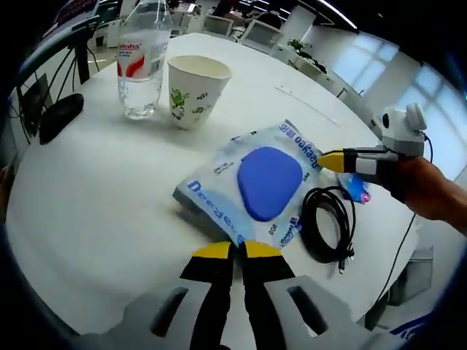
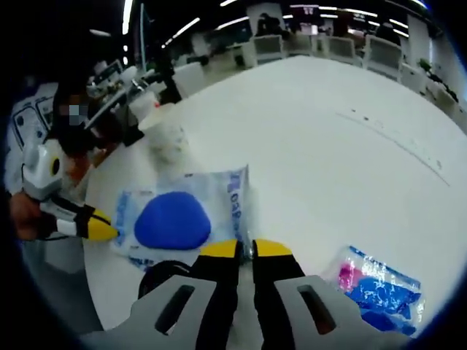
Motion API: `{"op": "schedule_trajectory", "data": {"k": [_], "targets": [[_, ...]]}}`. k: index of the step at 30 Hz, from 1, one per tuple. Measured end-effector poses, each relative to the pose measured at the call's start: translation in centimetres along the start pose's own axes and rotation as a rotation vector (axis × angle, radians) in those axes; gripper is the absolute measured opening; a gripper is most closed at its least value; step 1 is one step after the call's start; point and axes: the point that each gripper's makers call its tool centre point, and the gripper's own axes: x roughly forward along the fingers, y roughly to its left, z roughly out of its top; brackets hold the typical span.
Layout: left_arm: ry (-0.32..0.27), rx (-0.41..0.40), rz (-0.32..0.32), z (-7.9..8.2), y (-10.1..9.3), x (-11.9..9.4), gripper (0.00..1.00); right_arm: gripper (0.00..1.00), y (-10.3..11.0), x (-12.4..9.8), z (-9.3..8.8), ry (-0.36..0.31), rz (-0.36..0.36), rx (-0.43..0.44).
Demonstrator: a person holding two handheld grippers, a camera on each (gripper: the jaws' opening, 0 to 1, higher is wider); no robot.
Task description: Arrange the tabletop items into an orderly group along one side of the table until the central work area is clear of visible clutter.
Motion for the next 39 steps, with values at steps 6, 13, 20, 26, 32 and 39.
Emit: {"op": "schedule_trajectory", "data": {"k": [6, 13, 20, 26, 32, 39], "targets": [[0.001, 0.003, -0.004, 0.1, 0.0, 0.1, 0.0, 0.01, 0.1, -0.1, -0.1, -0.008, 0.014, 0.015], [0.001, 0.015, -0.007, 0.3, -0.1, 0.0, 0.0, 0.0, 0.1, -0.2, 0.0, -0.012, 0.007, 0.009], [-0.003, 0.03, -0.01, 0.8, -0.3, -0.1, 0.0, 0.0, 0.3, -0.8, 0.1, -0.029, 0.007, 0.008], [-0.019, 0.059, -0.019, 1.9, -0.8, 0.1, 0.0, 0.0, -0.1, -2.4, 0.0, -0.066, -0.021, 0.016], [-0.036, 0.054, -0.028, 3.5, -1.2, 0.8, 0.0, 0.0, -0.7, -4.3, -0.9, -0.098, -0.056, 0.032], [-0.049, 0.102, -0.041, 5.5, -2.2, 1.8, 0.0, 0.0, -1.1, -5.6, -2.0, -0.117, -0.091, 0.066]]}}
